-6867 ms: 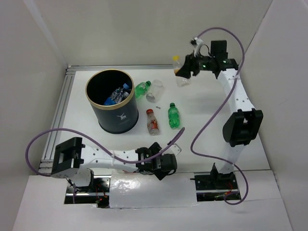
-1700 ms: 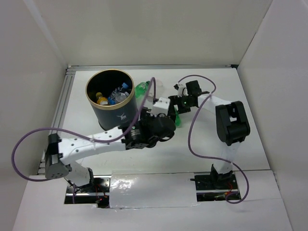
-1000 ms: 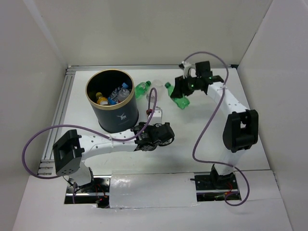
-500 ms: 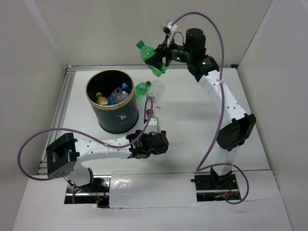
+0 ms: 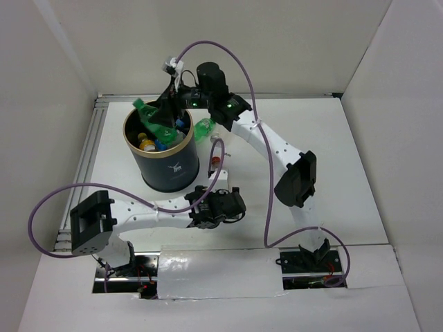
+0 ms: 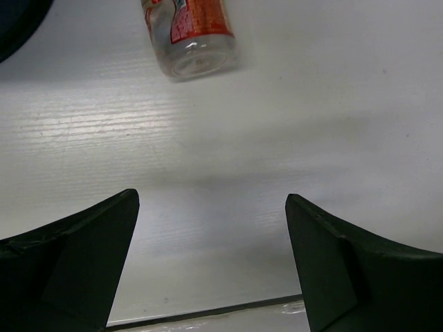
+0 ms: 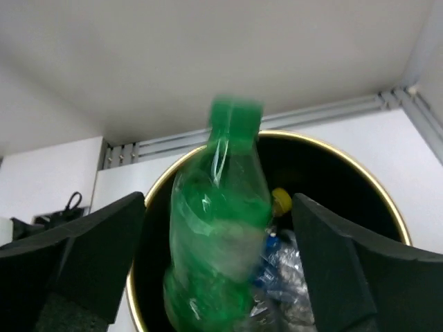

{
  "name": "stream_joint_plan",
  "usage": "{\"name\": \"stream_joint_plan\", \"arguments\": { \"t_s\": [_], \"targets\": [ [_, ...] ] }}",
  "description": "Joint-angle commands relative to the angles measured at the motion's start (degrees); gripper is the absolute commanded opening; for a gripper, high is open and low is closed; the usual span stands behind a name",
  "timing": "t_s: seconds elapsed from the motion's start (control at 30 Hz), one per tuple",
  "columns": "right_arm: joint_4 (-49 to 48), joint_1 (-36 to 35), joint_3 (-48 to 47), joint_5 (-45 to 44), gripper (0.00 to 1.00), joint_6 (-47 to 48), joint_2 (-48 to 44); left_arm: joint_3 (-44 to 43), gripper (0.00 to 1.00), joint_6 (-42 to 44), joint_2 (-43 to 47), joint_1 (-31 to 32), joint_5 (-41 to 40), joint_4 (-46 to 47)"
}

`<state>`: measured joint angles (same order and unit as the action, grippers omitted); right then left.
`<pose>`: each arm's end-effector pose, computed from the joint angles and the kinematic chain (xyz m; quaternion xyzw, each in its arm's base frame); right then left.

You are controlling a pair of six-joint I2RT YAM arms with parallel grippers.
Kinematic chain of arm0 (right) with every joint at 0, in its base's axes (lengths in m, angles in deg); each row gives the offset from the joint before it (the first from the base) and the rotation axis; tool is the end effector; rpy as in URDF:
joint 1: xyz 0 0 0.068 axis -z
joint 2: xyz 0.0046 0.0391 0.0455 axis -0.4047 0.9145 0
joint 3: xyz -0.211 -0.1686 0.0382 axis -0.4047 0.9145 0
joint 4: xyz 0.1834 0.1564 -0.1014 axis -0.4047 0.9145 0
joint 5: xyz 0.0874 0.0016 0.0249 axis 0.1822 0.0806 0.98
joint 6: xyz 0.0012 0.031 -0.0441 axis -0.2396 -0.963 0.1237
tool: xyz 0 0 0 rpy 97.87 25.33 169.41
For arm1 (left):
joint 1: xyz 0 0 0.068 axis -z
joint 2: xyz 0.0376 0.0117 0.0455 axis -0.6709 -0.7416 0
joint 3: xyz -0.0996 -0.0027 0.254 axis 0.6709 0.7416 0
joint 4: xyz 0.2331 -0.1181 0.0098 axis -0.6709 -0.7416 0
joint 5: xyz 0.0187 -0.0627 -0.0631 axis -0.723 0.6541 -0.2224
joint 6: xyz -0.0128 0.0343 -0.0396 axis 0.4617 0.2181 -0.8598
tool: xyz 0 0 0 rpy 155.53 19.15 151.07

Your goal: Put the plastic bottles in the bin

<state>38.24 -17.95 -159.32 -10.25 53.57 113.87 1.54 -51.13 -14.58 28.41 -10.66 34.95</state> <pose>0.3536 0.3479 0.4228 -0.4601 0.5624 0.4769 0.4946 0.1251 -0.2873 0.2304 -0.0490 0.9106 -0.1185 0.3928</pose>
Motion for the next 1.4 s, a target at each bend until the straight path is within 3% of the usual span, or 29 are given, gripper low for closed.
{"name": "stream_joint_plan", "arguments": {
  "t_s": [0.0, 0.23, 0.33, 0.4, 0.47, 0.5, 0.53, 0.6, 0.67, 0.8, 0.83, 0.93, 0.97, 1.03, 1.13, 1.23, 1.27, 1.3, 1.37],
  "targets": [
    [-3.9, 2.6, -3.2, -3.5, 1.0, -1.3, -1.1, -5.7, 1.0, -2.4, -3.4, -1.1, -4.4, -2.7],
    [3.4, 16.2, -1.2, -6.4, 1.0, -1.3, -7.6, -11.8, 1.0, 1.4, -8.5, -6.2, -3.7, -1.3],
    [7.4, 25.2, 5.8, -2.3, 1.0, 0.1, -12.1, -17.3, 1.0, -0.3, -13.5, -8.3, -5.0, -6.6],
    [9.9, 31.5, 13.7, 0.3, 0.92, 1.2, -16.3, -21.5, 1.0, -1.0, -18.0, -10.2, -5.0, -9.9],
    [10.4, 37.2, 23.6, 4.1, 0.79, 4.1, -19.6, -22.9, 1.0, 0.9, -20.3, -11.4, -5.0, -9.9],
    [10.4, 39.1, 27.1, 5.5, 0.67, 4.7, -23.2, -23.7, 1.0, 1.7, -21.5, -12.4, -5.0, -9.9],
    [10.4, 40.9, 30.5, 7.0, 0.63, 5.9, -25.0, -23.7, 1.0, 2.3, -23.6, -13.0, -5.0, -9.4],
    [11.5, 45.4, 39.7, 9.5, 0.62, 7.2, -29.9, -25.2, 1.0, 2.9, -25.8, -14.9, -4.5, -9.4],
    [11.5, 48.0, 47.9, 10.9, 0.67, 9.3, -33.0, -25.2, 0.98, 3.6, -28.2, -16.0, -3.8, -9.4],
    [12.2, 52.2, 57.0, 12.3, 0.7, 12.2, -38.3, -25.1, 0.69, 7.7, -29.6, -17.4, -2.0, -7.0],
    [12.2, 52.7, 58.3, 12.3, 0.7, 12.2, -39.7, -25.1, 0.53, 8.7, -29.6, -17.4, -1.3, -4.6],
    [12.2, 53.4, 61.8, 13.8, 0.64, 12.9, -41.1, -24.6, 0.35, 12.6, -26.6, -15.2, -0.7, -1.1],
    [12.2, 53.4, 62.3, 14.3, 0.6, 13.4, -41.1, -24.6, 0.26, 13.5, -25.5, -14.6, -0.7, 0.5],
    [12.2, 53.4, 63.1, 14.8, 0.37, 13.4, -41.1, -24.6, 0.17, 17.3, -21.3, -12.0, -1.2, 2.2],
    [12.7, 52.6, 63.7, 15.3, 0.15, 15.3, -41.1, -28.3, 0.11, 22.7, -14.0, -10.1, -2.8, 3.4],
    [13.4, 50.1, 63.7, 14.1, 0.21, 16.3, -41.1, -31.5, 0.11, 28.5, -8.1, -9.5, -4.1, 5.5],
    [13.4, 49.2, 63.7, 13.5, 0.46, 16.3, -40.4, -33.5, 0.11, 30.0, -6.3, -10.2, -4.1, 6.3],
    [13.4, 48.4, 63.7, 12.8, 0.57, 16.3, -40.4, -34.4, 0.11, 31.9, -3.2, -10.9, -5.5, 6.3],
    [11.9, 46.1, 63.7, 11.2, 0.66, 15.8, -39.8, -35.8, 0.12, 32.8, -0.6, -14.6, -5.5, 6.3]
  ]
}}
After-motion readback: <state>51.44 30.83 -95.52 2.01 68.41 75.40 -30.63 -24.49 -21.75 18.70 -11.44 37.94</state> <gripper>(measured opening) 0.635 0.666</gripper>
